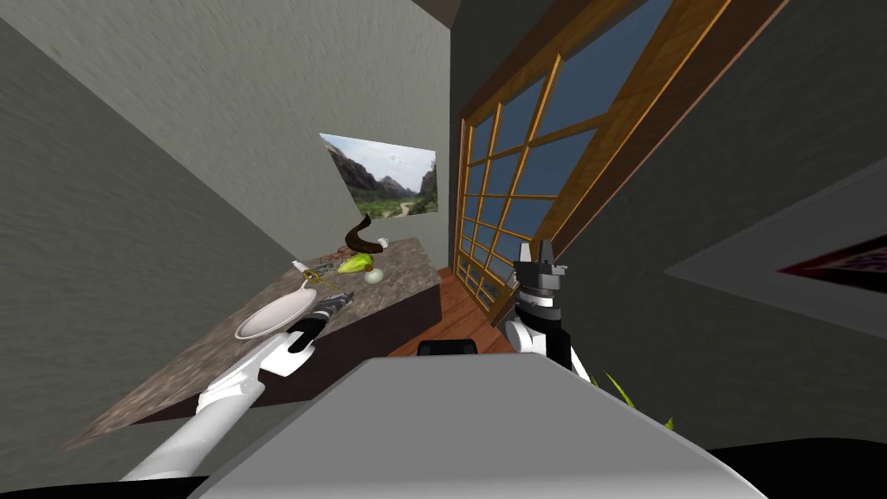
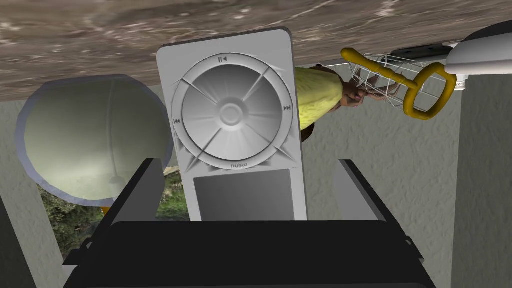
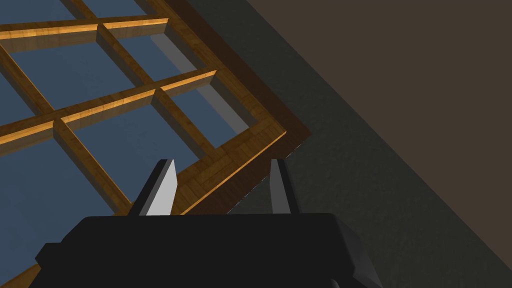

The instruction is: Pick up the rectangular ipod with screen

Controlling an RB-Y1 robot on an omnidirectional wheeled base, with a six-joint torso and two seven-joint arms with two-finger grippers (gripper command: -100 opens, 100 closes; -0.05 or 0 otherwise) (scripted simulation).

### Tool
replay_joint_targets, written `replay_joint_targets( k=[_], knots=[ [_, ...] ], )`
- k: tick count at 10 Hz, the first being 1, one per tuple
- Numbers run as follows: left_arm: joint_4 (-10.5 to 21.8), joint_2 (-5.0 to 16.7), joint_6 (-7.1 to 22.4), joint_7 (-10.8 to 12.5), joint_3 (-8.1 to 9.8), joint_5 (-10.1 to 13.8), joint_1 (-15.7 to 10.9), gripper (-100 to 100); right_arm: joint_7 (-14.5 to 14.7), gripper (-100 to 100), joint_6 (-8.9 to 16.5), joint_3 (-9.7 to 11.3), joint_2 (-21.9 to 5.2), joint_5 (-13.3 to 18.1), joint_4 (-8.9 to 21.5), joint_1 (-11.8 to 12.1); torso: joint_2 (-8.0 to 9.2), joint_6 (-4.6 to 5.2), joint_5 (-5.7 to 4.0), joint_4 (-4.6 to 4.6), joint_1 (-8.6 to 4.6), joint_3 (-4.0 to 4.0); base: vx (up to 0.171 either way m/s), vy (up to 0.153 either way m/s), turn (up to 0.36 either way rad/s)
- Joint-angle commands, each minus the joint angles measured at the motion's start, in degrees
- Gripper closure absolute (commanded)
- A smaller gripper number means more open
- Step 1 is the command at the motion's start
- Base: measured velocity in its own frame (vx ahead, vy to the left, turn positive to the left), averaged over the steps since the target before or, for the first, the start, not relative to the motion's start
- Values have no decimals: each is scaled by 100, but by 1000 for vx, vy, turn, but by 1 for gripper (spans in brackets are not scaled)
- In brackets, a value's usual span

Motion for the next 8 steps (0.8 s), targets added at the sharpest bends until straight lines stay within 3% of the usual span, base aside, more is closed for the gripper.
replay_joint_targets(
  k=[1, 2, 3, 5, 6, 7, 8],
  knots=[
    [286, -30, -109, 20, -17, -96, -285, -100, 0, 0, 0, 0, 0, 0, 0, 0, 0, 0, 0, 0, 0, 0, -48, -20, -13],
    [455, -30, -109, 20, -17, -96, -285, -100, 0, 0, 0, 0, 0, 0, 0, 0, 3, -1, 0, 1, -1, 2, -23, -10, -3],
    [644, 0, -291, 96, -62, -250, -544, -100, 0, 0, 0, 0, 0, 0, 0, 0, 0, -3, 1, 0, 3, 0, -47, -24, -15],
    [948, 0, -291, 96, -62, -250, -698, -100, 0, 0, 0, 0, 0, 0, 0, 0, 6, -1, -1, 2, -4, 4, -38, -21, -8],
    [1169, 30, -472, 172, -106, -405, -970, -100, 0, 0, 0, 0, 0, 0, 0, 0, 0, -3, 0, 0, 1, 1, -42, -12, -17],
    [1383, 30, -472, 172, -106, -405, -1112, -100, 0, 0, 0, 0, 0, 0, 0, 0, 3, -1, 0, 1, 2, 2, -47, -18, -18],
    [1527, 30, -472, 172, -106, -405, -1112, -100, 0, 0, 0, 0, 0, 0, 0, 0, 4, -2, 0, 1, 0, 3, -24, -17, 1]
  ],
)
